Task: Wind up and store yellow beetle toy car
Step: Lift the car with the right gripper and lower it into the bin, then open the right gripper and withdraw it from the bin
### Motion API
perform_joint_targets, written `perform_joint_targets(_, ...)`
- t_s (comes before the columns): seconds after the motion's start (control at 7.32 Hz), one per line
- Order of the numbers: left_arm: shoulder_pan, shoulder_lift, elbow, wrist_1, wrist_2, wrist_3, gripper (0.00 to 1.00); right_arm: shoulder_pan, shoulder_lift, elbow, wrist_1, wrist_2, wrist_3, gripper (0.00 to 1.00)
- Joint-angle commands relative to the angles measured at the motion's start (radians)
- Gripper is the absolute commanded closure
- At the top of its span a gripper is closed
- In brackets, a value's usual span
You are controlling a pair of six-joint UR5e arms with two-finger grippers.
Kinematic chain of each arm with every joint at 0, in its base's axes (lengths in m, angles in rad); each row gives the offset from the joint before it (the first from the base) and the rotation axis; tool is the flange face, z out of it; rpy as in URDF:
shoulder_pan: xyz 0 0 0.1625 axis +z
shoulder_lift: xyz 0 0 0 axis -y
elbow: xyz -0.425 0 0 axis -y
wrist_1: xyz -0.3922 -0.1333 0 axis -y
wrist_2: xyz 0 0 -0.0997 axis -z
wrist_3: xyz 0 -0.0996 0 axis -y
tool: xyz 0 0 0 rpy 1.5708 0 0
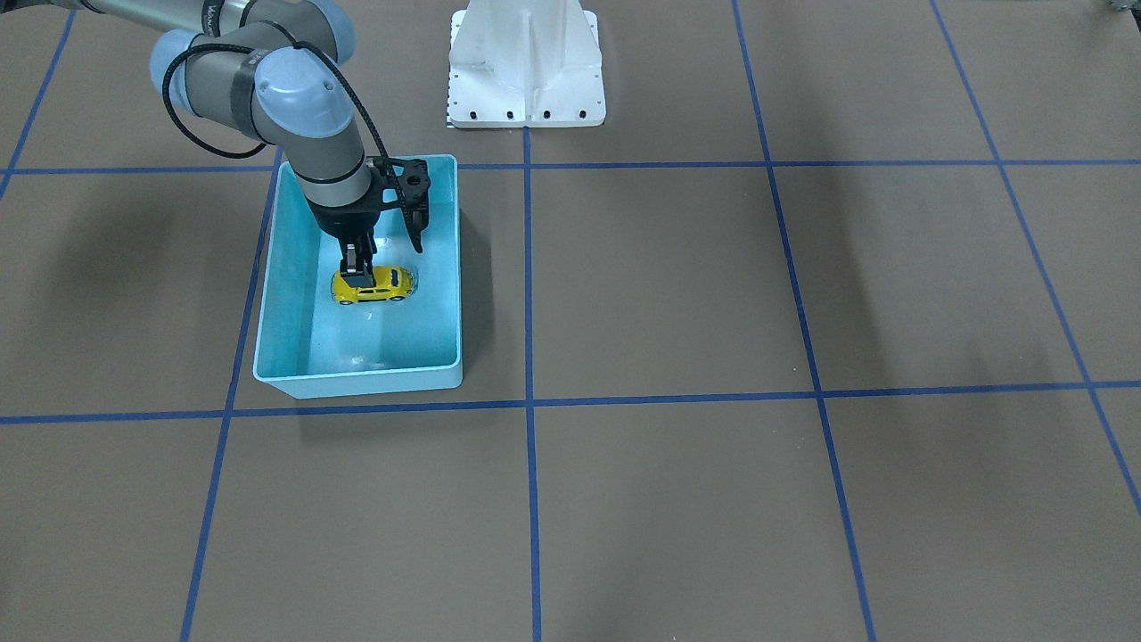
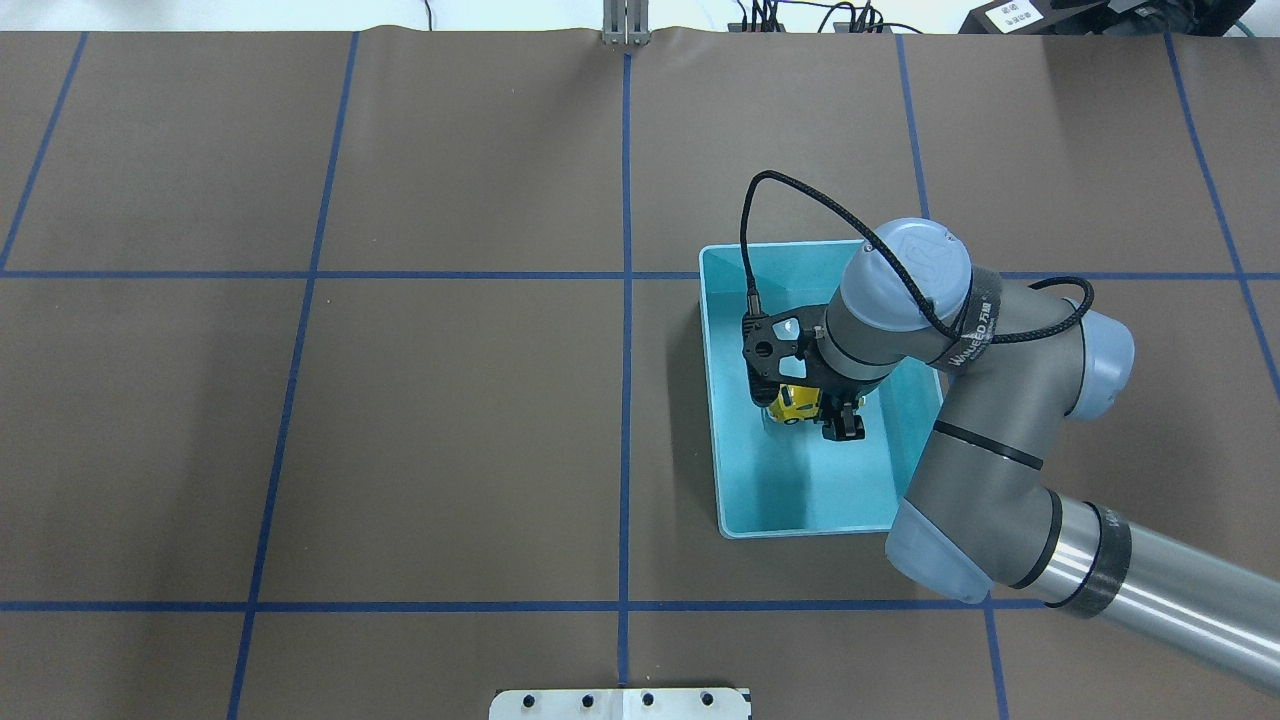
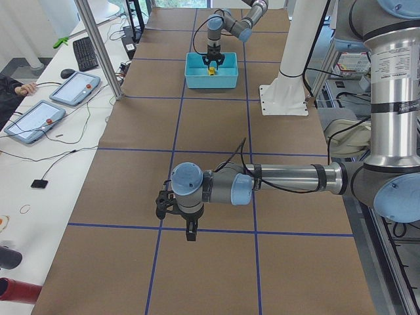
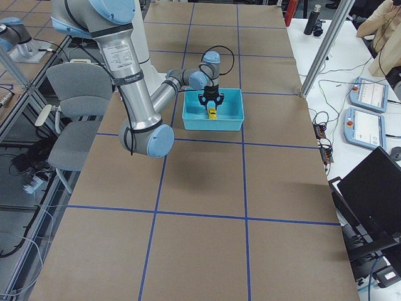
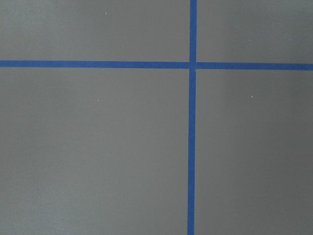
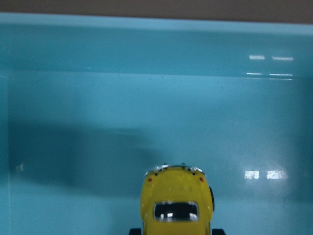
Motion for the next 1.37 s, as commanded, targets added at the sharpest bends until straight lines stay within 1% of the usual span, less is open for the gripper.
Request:
perform_joint_targets(0.0, 0.0, 0.0, 0.0, 0.0, 0.0, -0.001, 0.0, 0.055, 0.0, 0.008, -0.008, 0.097, 0.002, 0.0)
perform_joint_targets(0.14, 0.0, 0.0, 0.0, 0.0, 0.0, -0.001, 0.0, 0.116, -0.008, 0.048, -0.043, 0.14, 0.002, 0.0)
perform_joint_targets(0.27, 0.0, 0.0, 0.0, 0.0, 0.0, -0.001, 0.0, 0.188, -0.006, 0.101, -0.156, 0.188, 0.0, 0.0)
perform_joint_targets(0.41, 0.0, 0.0, 0.0, 0.0, 0.0, 0.0, 0.0, 0.272, -0.01, 0.169, -0.28, 0.212, 0.002, 0.0)
perform_joint_targets(0.55, 0.0, 0.0, 0.0, 0.0, 0.0, -0.001, 0.0, 0.37, -0.016, 0.184, -0.377, 0.216, 0.006, 0.0)
perform_joint_targets(0.68, 0.0, 0.0, 0.0, -0.003, 0.0, 0.0, 0.0, 0.488, -0.063, 0.15, -0.399, 0.246, 0.006, 0.0)
perform_joint_targets(0.82, 0.0, 0.0, 0.0, -0.006, 0.003, 0.002, 0.0, 0.624, -0.125, 0.089, -0.398, 0.325, 0.013, 0.0)
perform_joint_targets(0.96, 0.0, 0.0, 0.002, -0.006, 0.003, 0.003, 0.0, 0.74, -0.191, 0.062, -0.393, 0.347, 0.063, 0.0)
perform_joint_targets(1.09, 0.0, 0.0, 0.008, -0.009, 0.0, 0.003, 0.0, 0.821, -0.289, 0.065, -0.393, 0.364, 0.084, 0.0)
perform_joint_targets(1.23, 0.0, 0.0, 0.006, -0.009, 0.0, 0.003, 0.0, 0.907, -0.368, 0.038, -0.392, 0.363, 0.106, 0.0)
